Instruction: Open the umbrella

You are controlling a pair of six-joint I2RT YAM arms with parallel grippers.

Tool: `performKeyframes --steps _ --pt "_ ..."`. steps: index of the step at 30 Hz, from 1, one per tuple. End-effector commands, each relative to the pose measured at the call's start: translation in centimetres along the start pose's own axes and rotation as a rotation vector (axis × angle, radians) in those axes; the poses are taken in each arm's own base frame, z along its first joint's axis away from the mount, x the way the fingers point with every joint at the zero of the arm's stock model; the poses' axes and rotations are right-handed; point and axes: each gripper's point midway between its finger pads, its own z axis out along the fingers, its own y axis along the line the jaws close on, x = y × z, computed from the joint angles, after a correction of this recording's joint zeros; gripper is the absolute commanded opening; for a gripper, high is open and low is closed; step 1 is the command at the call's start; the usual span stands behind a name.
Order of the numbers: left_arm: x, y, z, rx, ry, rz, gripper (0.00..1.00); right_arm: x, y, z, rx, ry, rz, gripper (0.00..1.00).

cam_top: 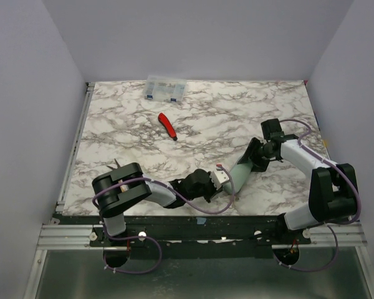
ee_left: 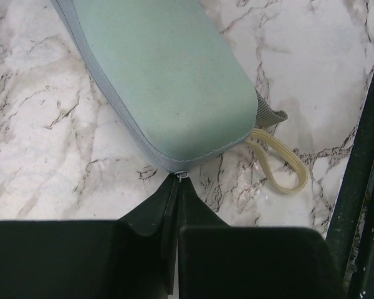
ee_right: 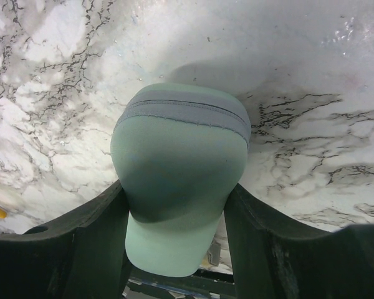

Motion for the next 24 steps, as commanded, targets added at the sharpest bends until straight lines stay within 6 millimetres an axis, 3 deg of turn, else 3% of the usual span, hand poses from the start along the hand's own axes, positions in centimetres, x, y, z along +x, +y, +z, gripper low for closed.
performKeyframes --steps 1,7,18,24 --pt "-2.2 -0.6 -0.4 0.027 -0.104 0.044 0.00 -0.3 -0.4 -0.3 0.017 -0.022 -0.034 0.01" --pt "-3.0 -0.3 -1.1 0.009 -0.136 0.051 0.00 -0.3 -0.7 -0.1 0.016 -0.029 -0.088 0.01" --pt "-3.5 2.1 -1.7 -0.063 -0.141 0.077 0.00 0.4 0.0 -0.5 -0.018 -0.026 -0.245 0.01" --pt "-3.4 0.4 -1.7 0.035 -0.143 0.089 0.00 0.3 0.1 -0.3 -0.010 -0.033 -0.193 0.01"
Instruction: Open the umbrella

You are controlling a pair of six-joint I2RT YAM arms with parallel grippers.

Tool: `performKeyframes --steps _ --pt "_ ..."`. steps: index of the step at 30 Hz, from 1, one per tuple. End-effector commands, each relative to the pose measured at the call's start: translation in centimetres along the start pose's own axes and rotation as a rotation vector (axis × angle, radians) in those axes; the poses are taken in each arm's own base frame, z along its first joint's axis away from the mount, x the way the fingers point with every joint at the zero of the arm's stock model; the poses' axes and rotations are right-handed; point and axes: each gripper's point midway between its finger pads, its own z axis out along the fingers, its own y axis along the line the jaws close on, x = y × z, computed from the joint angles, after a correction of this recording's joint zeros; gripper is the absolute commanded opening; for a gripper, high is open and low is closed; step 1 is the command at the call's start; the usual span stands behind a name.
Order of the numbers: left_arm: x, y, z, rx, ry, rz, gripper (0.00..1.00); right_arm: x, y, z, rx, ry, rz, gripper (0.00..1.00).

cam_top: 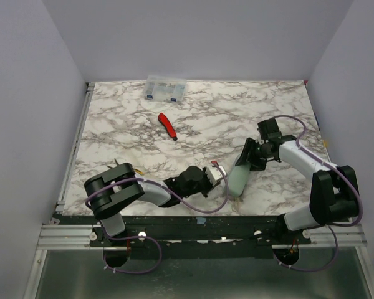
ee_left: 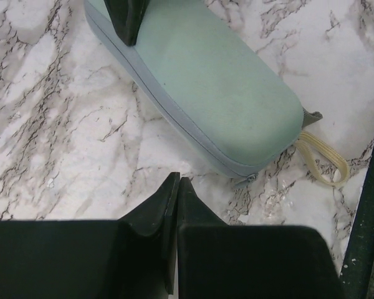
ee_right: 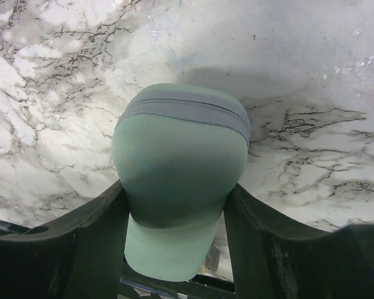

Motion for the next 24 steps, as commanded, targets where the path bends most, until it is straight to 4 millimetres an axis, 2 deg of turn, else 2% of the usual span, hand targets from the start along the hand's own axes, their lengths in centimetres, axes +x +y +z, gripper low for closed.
performKeyframes --steps 1,3,4,7,14,20,24 --pt "-1.5 -1.6 -0.3 0.091 -0.053 0.046 0.06 0.1 -0.5 0.0 0.029 -0.013 0.008 0.01" --pt "-1.0 -2.1 -0.5 0.118 -0.040 0.033 0.40 -0.2 -0.7 0.0 0.048 -0.023 0.028 0.01" --pt "-0.9 -2.5 -0.7 0.135 -0.036 0.033 0.53 -0.3 -0.9 0.0 0.062 -0.028 0.038 0.01" --pt "-0.2 -3.4 -1.1 0.164 -0.025 0.012 0.64 -0.5 -0.8 -0.2 0.074 -0.029 0.060 0.01" --pt "0.6 -3.5 0.2 0.141 -0.006 -0.001 0.63 -0.7 -1.2 -0.3 0.118 -0.027 0.130 0.01" --pt "0.2 -3.2 1.6 0.114 -0.007 -0.010 0.53 -0.3 -1.5 -0.4 0.143 -0.015 0.172 0.01" --pt "0.2 -3.0 2.2 0.086 -0.001 -0.023 0.49 -0.3 -1.7 -0.5 0.164 -0.016 0.205 0.01"
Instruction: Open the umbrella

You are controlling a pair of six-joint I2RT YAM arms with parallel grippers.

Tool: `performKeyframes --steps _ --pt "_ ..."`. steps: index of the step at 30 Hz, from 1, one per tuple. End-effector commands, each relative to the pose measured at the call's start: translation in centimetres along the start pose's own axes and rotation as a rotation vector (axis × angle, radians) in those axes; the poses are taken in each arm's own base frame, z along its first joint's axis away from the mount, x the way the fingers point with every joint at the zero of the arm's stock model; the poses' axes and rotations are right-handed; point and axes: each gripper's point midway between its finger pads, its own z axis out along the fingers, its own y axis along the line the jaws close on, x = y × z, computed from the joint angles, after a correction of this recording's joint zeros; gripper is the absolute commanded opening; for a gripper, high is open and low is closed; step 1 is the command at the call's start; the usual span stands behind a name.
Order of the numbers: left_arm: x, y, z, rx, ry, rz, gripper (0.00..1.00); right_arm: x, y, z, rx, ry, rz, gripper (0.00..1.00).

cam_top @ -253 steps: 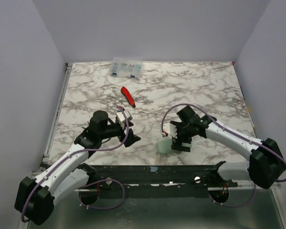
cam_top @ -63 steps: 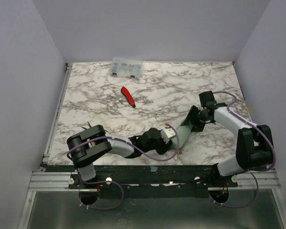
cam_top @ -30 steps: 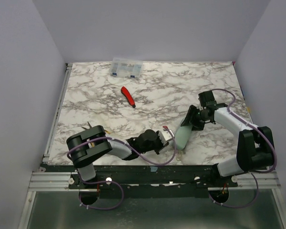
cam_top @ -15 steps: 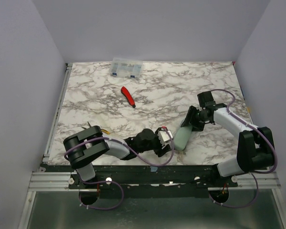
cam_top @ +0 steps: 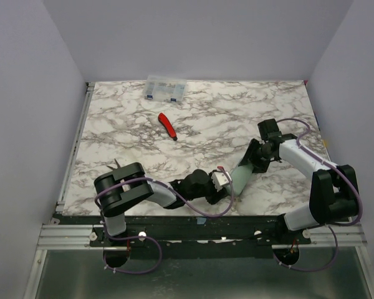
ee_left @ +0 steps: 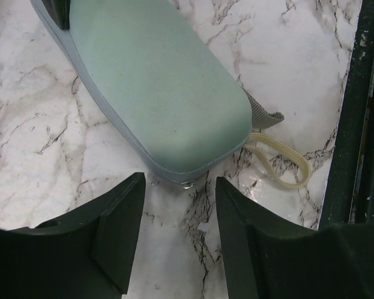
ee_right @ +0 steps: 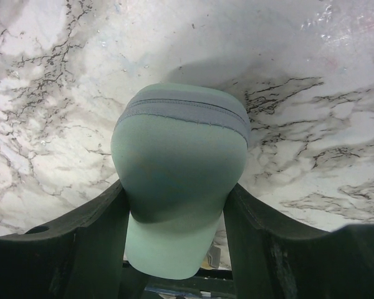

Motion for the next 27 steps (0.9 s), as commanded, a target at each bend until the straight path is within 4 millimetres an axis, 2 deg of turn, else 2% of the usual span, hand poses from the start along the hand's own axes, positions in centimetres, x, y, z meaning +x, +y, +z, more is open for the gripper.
performKeyframes --steps 1,4,7,12,20,27 --pt "-1.0 0.2 1.1 -0.036 -0.022 -0.023 0.48 -0.6 -0.4 -0.2 0.060 -0.019 0.055 0.01" --pt "-0.9 0.4 1.4 -0.056 -0.013 -0.038 0.41 -0.6 -0.6 -0.2 0.077 -0.020 0.082 0.01" --pt "-0.6 0.7 1.5 -0.073 0.001 -0.042 0.24 -0.5 -0.6 -0.2 0.074 -0.019 0.072 0.01" --pt "-0.6 -0.4 0.7 0.000 -0.019 0.038 0.02 -0.8 -0.8 -0.1 0.069 -0.035 0.014 0.01" --pt "-0.8 -0.2 0.2 0.000 -0.041 0.082 0.00 -0.3 0.3 -0.2 -0.025 -0.015 -0.085 0.01" --pt "-1.0 0.2 -0.2 0.001 -0.059 0.137 0.00 0.9 1.5 -0.3 -0.112 -0.006 -0.295 0.01"
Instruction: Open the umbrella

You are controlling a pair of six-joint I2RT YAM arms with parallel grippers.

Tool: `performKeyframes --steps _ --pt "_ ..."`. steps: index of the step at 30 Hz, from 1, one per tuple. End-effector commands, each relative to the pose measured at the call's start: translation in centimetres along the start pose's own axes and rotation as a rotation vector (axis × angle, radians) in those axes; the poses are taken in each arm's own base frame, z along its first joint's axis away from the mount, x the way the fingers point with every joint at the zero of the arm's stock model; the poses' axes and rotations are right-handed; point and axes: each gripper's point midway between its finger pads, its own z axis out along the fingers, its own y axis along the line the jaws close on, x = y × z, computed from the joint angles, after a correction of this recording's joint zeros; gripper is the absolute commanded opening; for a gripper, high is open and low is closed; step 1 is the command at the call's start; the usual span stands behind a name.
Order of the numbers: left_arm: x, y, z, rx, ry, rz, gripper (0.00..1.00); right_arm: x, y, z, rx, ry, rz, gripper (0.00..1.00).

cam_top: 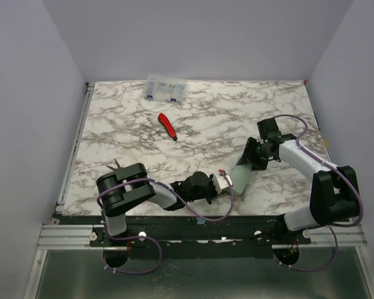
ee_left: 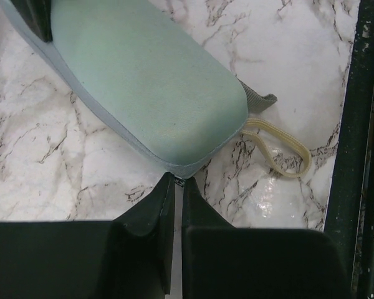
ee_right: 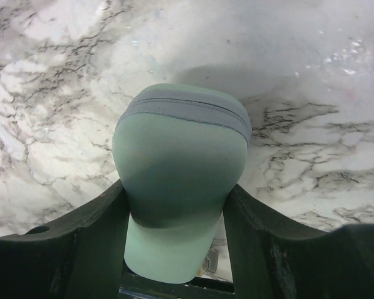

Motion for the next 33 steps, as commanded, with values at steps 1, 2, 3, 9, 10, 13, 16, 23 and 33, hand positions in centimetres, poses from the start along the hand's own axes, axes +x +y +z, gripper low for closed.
performKeyframes --steps 1,2,3,9,10,13,16,23,33 --pt "-1.2 0.0 -0.7 0.025 -0.051 0.092 0.00 1.4 1.5 -0.3 -0.093 0.011 -0.219 0.01" --pt "-1.4 0.1 -0.7 0.025 -0.060 0.113 0.00 1.7 2.0 -0.3 -0.106 0.008 -0.253 0.01" --pt "-1.6 0.2 -0.7 0.025 -0.066 0.134 0.00 1.9 2.4 -0.4 -0.117 0.005 -0.292 0.01" --pt "-2.2 0.8 -0.4 0.023 -0.084 0.227 0.00 3.4 4.3 -0.5 -0.172 0.013 -0.422 0.01" --pt "-2.4 1.2 -0.3 0.013 -0.083 0.225 0.00 3.5 4.3 -0.5 -0.172 0.014 -0.426 0.01" --pt "-2.3 2.5 0.0 -0.021 -0.063 0.171 0.00 3.9 4.5 -0.4 -0.178 0.025 -0.433 0.01" --pt "-2.5 4.0 0.1 -0.069 -0.054 0.117 0.00 4.3 4.6 -0.4 -0.182 0.034 -0.438 0.01" --pt "-2.7 4.9 0.0 -0.093 -0.063 0.095 0.00 4.7 5.0 -0.4 -0.206 0.050 -0.437 0.01" --pt "-2.0 4.6 -0.2 -0.049 -0.036 -0.045 0.00 2.7 8.7 -2.4 -0.320 -0.004 -0.428 0.71"
